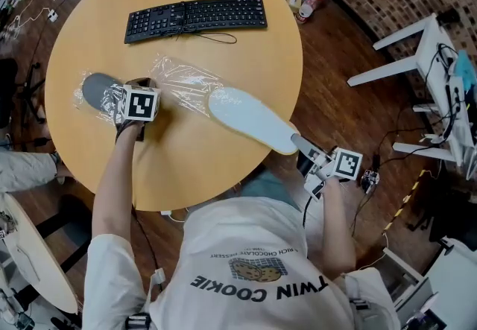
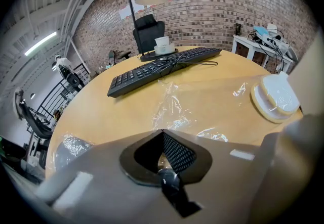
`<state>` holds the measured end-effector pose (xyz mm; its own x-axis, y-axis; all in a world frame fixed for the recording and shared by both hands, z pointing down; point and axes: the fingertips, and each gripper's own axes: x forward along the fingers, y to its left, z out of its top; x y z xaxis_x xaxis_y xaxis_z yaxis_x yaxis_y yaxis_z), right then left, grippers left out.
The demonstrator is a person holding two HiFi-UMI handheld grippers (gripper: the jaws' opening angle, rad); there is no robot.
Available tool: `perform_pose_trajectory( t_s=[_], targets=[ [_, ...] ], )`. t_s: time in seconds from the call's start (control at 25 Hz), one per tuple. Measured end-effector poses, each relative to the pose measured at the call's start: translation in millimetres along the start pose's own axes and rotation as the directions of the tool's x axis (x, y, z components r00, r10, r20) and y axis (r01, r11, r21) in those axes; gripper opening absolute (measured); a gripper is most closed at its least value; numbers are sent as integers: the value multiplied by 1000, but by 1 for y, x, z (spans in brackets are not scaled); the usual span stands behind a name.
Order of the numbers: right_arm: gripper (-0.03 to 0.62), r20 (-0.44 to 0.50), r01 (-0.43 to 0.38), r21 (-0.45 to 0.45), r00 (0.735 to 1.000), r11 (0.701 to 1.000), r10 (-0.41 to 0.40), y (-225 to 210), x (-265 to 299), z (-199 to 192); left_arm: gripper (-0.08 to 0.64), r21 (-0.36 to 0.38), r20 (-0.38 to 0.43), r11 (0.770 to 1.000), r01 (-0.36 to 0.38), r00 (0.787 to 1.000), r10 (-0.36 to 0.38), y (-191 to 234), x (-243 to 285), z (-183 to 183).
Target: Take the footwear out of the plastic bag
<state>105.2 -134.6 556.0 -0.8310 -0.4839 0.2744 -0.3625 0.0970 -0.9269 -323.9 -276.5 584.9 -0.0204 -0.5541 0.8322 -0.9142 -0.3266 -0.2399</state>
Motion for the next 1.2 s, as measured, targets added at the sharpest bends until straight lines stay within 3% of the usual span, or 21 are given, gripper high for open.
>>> perform_pose_trajectory(
  t_s=[0.72,0.92,1.2],
  targets=[
    [55,159,-31,45,987,999,23,-1,-67,12,6,-48,7,998,-30,1000,31,9,1,4],
    [55,221,-125,40,969,991,113,30,-85,27,6,-50,-6,998,-27,1000,27,5,-1,3],
    [55,243,-244,-57,937,968,251,91,-91,49,6,-54,-2,998,-22,1000,22,6,-1,2]
  ],
)
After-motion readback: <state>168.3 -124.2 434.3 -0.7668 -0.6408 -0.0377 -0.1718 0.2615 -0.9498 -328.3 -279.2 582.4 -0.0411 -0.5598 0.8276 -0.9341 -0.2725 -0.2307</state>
